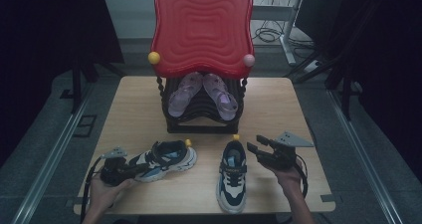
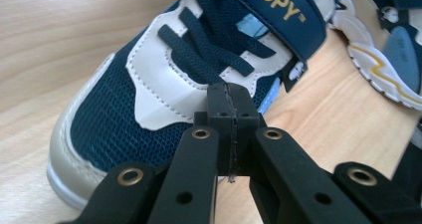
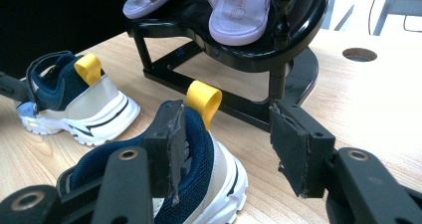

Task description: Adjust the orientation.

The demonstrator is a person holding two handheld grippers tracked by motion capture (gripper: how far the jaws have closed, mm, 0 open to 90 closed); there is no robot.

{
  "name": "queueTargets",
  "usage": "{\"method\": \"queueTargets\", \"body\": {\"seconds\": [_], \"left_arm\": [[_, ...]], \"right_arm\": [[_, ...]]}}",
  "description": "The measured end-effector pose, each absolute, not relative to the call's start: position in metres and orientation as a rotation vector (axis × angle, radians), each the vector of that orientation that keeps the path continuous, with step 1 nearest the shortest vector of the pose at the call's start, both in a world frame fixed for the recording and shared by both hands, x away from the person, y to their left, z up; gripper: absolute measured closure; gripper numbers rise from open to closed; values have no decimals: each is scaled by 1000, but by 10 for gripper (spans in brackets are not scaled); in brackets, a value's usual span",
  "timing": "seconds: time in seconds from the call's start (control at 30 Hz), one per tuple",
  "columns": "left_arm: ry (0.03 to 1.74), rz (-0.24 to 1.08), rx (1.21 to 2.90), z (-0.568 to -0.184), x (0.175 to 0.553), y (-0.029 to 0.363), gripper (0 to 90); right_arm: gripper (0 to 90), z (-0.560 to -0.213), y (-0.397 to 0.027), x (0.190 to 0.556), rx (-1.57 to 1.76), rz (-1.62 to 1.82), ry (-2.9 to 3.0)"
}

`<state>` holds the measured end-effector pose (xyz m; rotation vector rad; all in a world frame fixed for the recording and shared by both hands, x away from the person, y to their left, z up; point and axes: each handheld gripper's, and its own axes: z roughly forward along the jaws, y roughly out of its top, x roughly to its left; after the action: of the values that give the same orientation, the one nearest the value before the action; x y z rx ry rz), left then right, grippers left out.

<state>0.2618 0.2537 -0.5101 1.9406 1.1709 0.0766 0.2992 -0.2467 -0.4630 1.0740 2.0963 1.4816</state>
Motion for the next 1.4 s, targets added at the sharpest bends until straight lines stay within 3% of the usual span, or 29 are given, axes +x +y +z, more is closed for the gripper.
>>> {"method": "queueTargets", "body": {"seconds": [0.83, 1.17, 1.3, 1.4], "left_arm": [[1281, 122, 1870, -510, 306, 269, 900], [1263, 160, 1828, -505, 302, 274, 895], [1243, 191, 1796, -491, 298, 277, 826], [1218, 194, 1783, -477, 297, 276, 693]], "right_arm": [[483, -464, -246, 300, 1071, 1477, 2102], [482, -464, -247, 300, 1077, 1479, 2097], [483, -464, -246, 300, 1076, 1480, 2095], [483, -463, -246, 300, 1074, 1482, 2097]]}}
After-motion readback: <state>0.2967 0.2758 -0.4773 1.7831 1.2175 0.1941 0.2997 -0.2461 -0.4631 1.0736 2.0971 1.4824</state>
